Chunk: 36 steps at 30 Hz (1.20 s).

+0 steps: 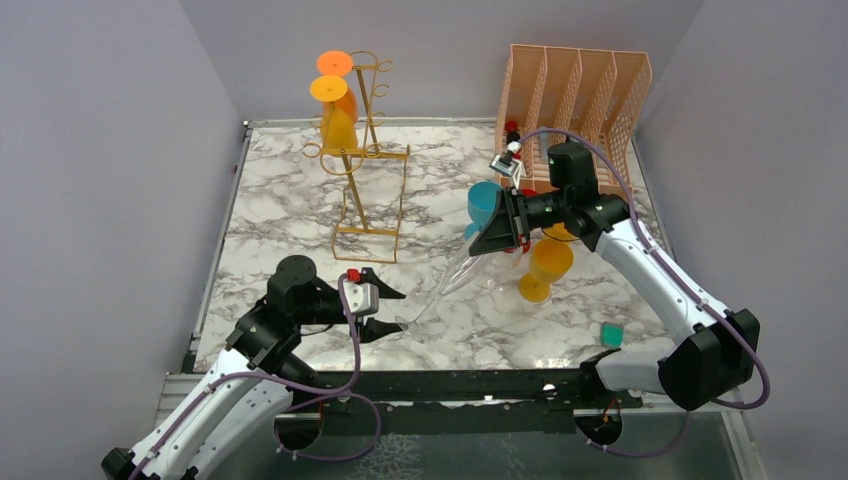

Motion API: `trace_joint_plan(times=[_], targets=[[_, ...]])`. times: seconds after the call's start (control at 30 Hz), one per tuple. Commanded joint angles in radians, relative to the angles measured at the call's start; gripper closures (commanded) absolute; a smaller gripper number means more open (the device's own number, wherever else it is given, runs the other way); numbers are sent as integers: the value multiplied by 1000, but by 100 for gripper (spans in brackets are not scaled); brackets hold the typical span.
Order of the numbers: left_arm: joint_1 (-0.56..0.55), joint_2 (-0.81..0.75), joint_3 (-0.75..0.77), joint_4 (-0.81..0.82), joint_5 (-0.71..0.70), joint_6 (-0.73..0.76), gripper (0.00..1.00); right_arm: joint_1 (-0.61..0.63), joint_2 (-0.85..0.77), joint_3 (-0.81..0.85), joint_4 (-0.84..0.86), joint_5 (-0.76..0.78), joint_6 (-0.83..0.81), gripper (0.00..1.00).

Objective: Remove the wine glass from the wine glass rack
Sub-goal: Place the wine glass at the center of the board.

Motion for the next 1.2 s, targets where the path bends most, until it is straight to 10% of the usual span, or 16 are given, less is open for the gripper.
trace_joint_plan(times=[0.0, 0.53, 1.17], targets=[[7, -20, 13, 48, -17, -17, 39, 13, -25, 32, -49, 97, -61, 99], [7, -71, 18, 7, -69, -29, 34, 13, -48, 91, -142, 245, -106, 99], [6, -49, 10, 124, -446, -470, 4, 319, 14, 254, -264, 1138, -254, 99]])
